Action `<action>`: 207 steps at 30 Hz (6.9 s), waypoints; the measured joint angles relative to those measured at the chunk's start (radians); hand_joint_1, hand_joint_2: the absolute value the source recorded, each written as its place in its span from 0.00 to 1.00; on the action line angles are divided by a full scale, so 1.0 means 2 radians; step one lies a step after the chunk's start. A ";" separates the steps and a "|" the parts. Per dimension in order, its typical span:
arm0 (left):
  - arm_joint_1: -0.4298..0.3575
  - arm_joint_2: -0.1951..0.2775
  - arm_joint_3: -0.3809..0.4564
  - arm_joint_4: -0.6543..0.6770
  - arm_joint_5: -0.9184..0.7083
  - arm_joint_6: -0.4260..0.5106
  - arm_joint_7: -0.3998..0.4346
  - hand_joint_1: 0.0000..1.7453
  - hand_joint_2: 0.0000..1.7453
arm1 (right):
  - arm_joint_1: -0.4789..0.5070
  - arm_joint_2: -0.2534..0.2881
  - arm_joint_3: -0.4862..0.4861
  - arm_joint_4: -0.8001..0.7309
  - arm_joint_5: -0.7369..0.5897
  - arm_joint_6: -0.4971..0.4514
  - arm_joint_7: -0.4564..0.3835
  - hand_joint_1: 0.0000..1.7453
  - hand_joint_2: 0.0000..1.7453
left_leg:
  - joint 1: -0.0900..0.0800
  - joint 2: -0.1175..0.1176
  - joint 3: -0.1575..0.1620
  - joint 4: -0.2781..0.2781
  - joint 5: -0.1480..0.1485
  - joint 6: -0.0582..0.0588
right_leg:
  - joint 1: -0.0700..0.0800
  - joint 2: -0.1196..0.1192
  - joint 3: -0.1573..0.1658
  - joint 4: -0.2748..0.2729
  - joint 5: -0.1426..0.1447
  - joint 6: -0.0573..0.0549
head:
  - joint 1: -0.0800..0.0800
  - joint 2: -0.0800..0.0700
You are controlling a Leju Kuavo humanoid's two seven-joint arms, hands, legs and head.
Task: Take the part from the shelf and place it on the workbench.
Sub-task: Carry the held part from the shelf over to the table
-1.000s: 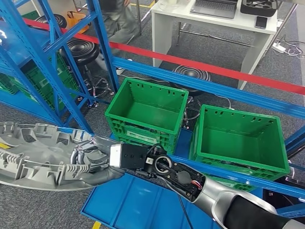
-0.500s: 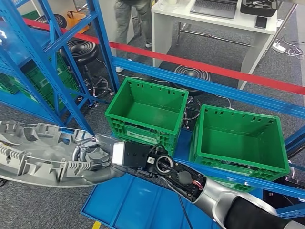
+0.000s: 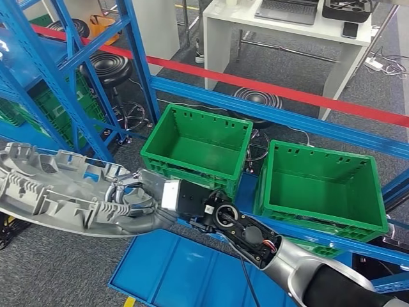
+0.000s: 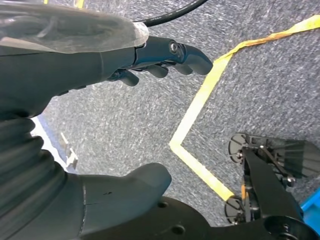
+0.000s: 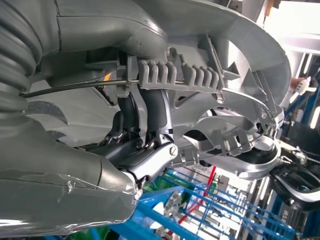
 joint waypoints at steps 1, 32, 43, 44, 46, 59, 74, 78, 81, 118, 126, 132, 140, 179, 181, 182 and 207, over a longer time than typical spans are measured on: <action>0.000 0.000 0.000 0.000 -0.001 0.000 0.001 0.00 1.00 | 0.001 -0.001 -0.001 0.000 0.000 0.000 -0.001 1.00 1.00 | 0.000 0.000 0.000 0.000 0.000 0.000 | 0.000 0.000 0.000 0.000 0.000 0.000 | 0.000 0.000; -0.002 0.005 -0.005 0.000 -0.020 -0.001 -0.007 0.00 1.00 | 0.019 -0.010 -0.031 -0.010 0.011 -0.009 -0.005 1.00 1.00 | 0.000 0.000 0.000 0.000 0.000 0.000 | 0.000 0.000 0.000 0.000 0.000 0.000 | 0.000 0.000; -0.002 0.005 -0.009 0.000 -0.016 0.000 -0.003 0.00 1.00 | 0.019 -0.010 -0.031 -0.010 0.010 -0.008 -0.005 1.00 1.00 | 0.000 0.000 0.000 0.000 0.000 0.000 | 0.000 0.000 0.000 0.000 0.000 0.000 | 0.000 0.000; -0.002 0.005 -0.009 0.000 -0.015 0.000 -0.002 0.00 1.00 | 0.019 -0.010 -0.031 -0.010 0.010 -0.008 -0.005 1.00 1.00 | 0.000 0.000 0.000 0.000 0.000 0.000 | 0.000 0.000 0.000 0.000 0.000 0.000 | 0.000 0.000; -0.002 0.005 -0.009 0.000 -0.015 0.000 -0.001 0.00 1.00 | 0.019 -0.010 -0.031 -0.010 0.010 -0.008 -0.005 1.00 1.00 | 0.000 0.000 0.000 0.000 0.000 0.000 | 0.000 0.000 0.000 0.000 0.000 0.000 | 0.000 0.000; -0.002 0.005 -0.009 0.000 -0.014 -0.001 -0.007 0.00 1.00 | 0.019 -0.010 -0.030 -0.010 0.010 -0.008 -0.005 1.00 1.00 | 0.000 0.000 0.000 0.001 0.000 0.000 | 0.000 0.000 0.000 0.000 0.000 0.000 | 0.000 0.000; -0.002 0.005 -0.009 0.000 -0.009 -0.001 -0.006 0.00 1.00 | 0.019 -0.010 -0.027 -0.010 0.009 -0.004 -0.006 1.00 1.00 | 0.000 0.000 0.000 0.000 0.000 0.000 | 0.000 0.000 0.000 0.000 0.000 0.000 | 0.000 0.000; -0.002 0.005 -0.009 0.000 -0.006 -0.001 -0.006 0.00 1.00 | 0.019 -0.010 -0.026 -0.010 0.007 0.000 -0.006 1.00 1.00 | 0.000 0.000 0.000 0.001 0.000 0.000 | 0.000 0.000 0.000 0.000 0.000 0.000 | 0.000 0.000; -0.002 0.005 -0.009 0.000 -0.006 0.000 -0.006 0.00 1.00 | 0.018 -0.010 -0.025 -0.010 0.007 0.001 -0.007 1.00 1.00 | 0.000 0.000 0.000 0.001 0.000 0.000 | 0.000 0.000 0.000 0.000 0.000 0.000 | 0.000 0.000; -0.002 0.010 -0.009 0.000 -0.006 0.005 -0.007 0.00 1.00 | 0.019 -0.010 -0.026 -0.016 0.014 -0.014 -0.006 1.00 1.00 | 0.000 0.000 0.000 0.001 0.000 0.000 | 0.000 0.000 0.000 0.000 0.000 0.000 | 0.000 0.000; -0.001 0.013 -0.009 0.000 -0.004 0.005 0.002 0.00 1.00 | 0.019 -0.010 -0.026 -0.015 0.014 -0.014 -0.009 1.00 1.00 | 0.000 0.000 0.000 0.000 0.000 0.000 | 0.000 0.000 0.000 0.000 0.000 0.000 | 0.000 0.000; -0.001 0.016 -0.009 0.000 -0.008 0.004 0.000 0.00 1.00 | 0.018 -0.010 -0.029 -0.015 0.014 -0.015 -0.013 1.00 1.00 | 0.000 0.000 0.000 0.001 0.000 0.000 | 0.000 0.000 0.000 0.000 0.000 0.000 | 0.000 0.000; -0.008 0.019 -0.009 0.000 -0.014 -0.005 -0.018 0.00 1.00 | 0.018 -0.010 -0.035 -0.015 0.021 -0.020 -0.023 1.00 1.00 | 0.000 0.000 0.000 0.001 0.000 0.000 | 0.000 0.000 0.000 0.000 0.000 0.000 | 0.000 0.000; -0.002 0.014 -0.009 0.000 -0.010 -0.005 -0.003 0.00 1.00 | 0.019 -0.010 -0.038 -0.003 0.041 -0.009 -0.016 1.00 1.00 | -0.002 0.000 -0.005 0.010 -0.005 0.008 | -0.004 0.000 0.001 0.000 -0.001 0.007 | 0.000 0.000; -0.002 0.014 -0.009 0.000 -0.010 -0.005 0.000 0.00 1.00 | 0.019 -0.010 -0.038 -0.003 0.043 -0.009 -0.016 1.00 1.00 | -0.003 0.000 -0.006 0.012 -0.007 0.011 | -0.005 0.000 0.001 -0.002 -0.001 0.011 | 0.000 0.000; -0.002 0.014 -0.009 0.000 -0.010 -0.005 0.001 0.00 1.00 | 0.019 -0.010 -0.038 -0.003 0.044 -0.009 -0.015 1.00 1.00 | -0.003 0.000 -0.005 0.011 -0.007 0.013 | -0.005 0.000 0.003 -0.003 -0.001 0.013 | 0.000 0.000; -0.001 0.008 -0.009 0.000 -0.009 -0.002 -0.001 0.00 1.00 | 0.014 -0.010 -0.034 -0.004 0.045 -0.004 -0.013 1.00 1.00 | 0.002 0.031 -0.056 0.102 -0.030 -0.005 | -0.001 -0.048 0.010 -0.002 -0.006 -0.009 | -0.003 0.000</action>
